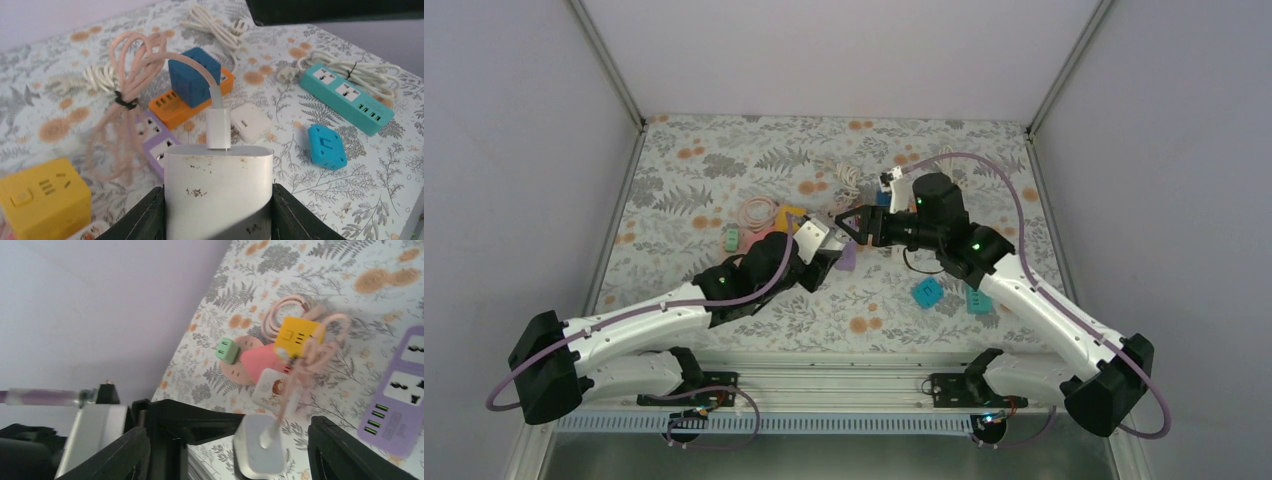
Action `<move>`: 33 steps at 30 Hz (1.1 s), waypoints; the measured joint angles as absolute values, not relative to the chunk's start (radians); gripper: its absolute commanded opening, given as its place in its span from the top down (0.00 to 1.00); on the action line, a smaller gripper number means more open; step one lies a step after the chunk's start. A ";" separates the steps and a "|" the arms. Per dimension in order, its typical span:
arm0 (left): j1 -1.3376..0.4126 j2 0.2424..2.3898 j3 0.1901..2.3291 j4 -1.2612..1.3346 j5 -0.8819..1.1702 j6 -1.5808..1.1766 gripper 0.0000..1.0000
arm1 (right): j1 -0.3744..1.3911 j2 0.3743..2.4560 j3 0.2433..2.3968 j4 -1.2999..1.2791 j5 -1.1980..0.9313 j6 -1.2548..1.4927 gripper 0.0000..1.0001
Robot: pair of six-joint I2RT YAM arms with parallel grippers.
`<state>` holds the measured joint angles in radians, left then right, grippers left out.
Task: Insert the plug
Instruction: Pick up the plug from the center of the board.
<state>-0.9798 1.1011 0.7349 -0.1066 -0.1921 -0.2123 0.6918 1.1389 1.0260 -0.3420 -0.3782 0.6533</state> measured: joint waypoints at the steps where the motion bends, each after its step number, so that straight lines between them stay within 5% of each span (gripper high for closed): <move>1: -0.980 1.101 0.735 -0.093 -0.189 -0.191 0.69 | 0.692 1.140 1.048 -0.355 -0.386 0.651 0.36; 9: -0.980 1.101 0.735 -0.018 -0.208 -0.063 0.69 | 0.692 1.193 1.112 -0.466 -0.407 0.635 0.44; 25: -0.980 0.996 0.628 0.050 -0.103 0.098 0.68 | 0.692 1.312 1.112 -0.499 -0.596 0.611 0.75; 33: -0.980 1.002 0.630 0.086 -0.078 0.144 0.67 | 0.684 1.310 1.104 -0.472 -0.694 0.607 0.74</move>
<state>-0.9798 1.0016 0.6300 0.0860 -0.0780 0.1440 0.6838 1.3098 1.1042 -0.4721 -0.6941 0.6067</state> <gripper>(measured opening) 0.447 0.296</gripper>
